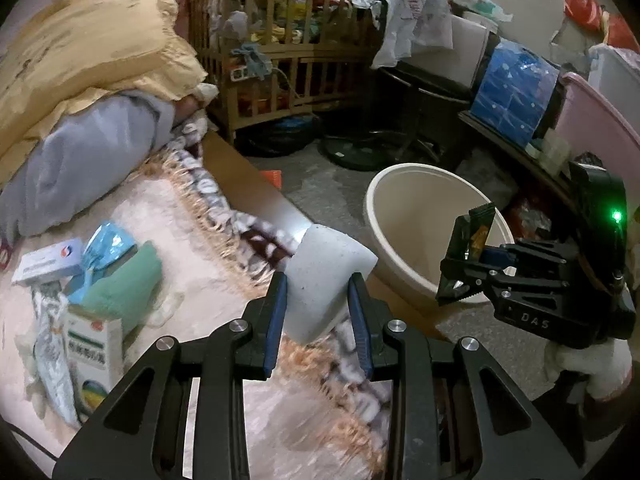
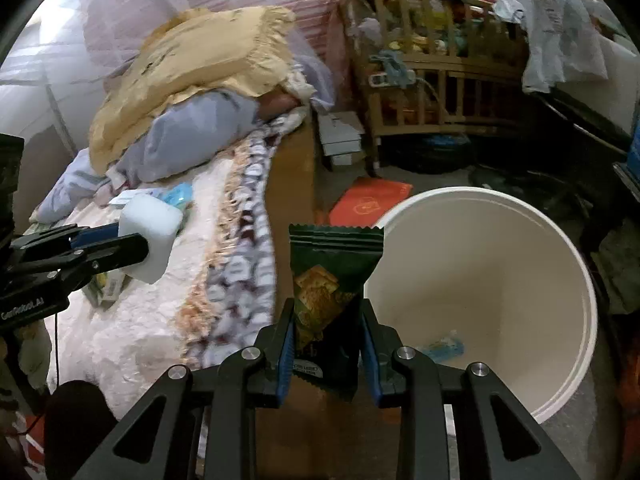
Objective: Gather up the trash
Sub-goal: 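Carry the foam block and dark wrapper over the white bucket, then open both grippers to drop the foam block and wrapper into the bucket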
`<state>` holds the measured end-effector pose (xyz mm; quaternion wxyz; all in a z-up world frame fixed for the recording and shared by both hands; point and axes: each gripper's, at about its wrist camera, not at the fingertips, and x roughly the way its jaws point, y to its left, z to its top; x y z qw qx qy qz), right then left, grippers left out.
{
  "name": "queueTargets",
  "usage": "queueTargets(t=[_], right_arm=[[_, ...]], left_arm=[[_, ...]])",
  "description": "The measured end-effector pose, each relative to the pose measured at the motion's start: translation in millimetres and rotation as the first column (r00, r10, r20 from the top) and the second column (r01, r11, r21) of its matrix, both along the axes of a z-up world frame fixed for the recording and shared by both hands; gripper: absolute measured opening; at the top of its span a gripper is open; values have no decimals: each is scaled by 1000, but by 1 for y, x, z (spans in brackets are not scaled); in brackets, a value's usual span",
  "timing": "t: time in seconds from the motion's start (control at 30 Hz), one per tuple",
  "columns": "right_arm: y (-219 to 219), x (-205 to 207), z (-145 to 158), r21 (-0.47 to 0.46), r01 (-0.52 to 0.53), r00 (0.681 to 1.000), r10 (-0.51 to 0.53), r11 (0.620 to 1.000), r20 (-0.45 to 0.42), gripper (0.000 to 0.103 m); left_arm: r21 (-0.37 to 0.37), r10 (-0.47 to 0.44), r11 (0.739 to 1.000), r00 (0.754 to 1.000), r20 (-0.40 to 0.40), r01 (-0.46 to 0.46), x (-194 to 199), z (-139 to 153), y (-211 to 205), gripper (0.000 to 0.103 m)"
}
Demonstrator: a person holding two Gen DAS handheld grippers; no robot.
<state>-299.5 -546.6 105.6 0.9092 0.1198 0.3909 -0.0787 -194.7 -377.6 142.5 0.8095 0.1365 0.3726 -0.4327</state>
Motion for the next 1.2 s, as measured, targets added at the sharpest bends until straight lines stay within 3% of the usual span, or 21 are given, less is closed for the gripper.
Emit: queueTargets(t=[0.4,0.97,1.07,1.2], right_arm=[[-36,-6,-10,11,78,997,-78,997,-11,28],[-85,-15,-28,64,195,980,-192,979,-49,31],[-93,-18,-30,81,224,974,-220,971,-54,41],[-97,-21,-31,99,239,970,-234,966,-61,43]], left_arm=[[7,-31,999,999,-26,31,0,-8,-48,28],[-72,-80,995,975,-207,66,8,-24,-129,29],[-103,-85,993,968,-236,62,10,-27,-137,37],[-125,-95,990,963,-251,64,8,-27,-140,52]])
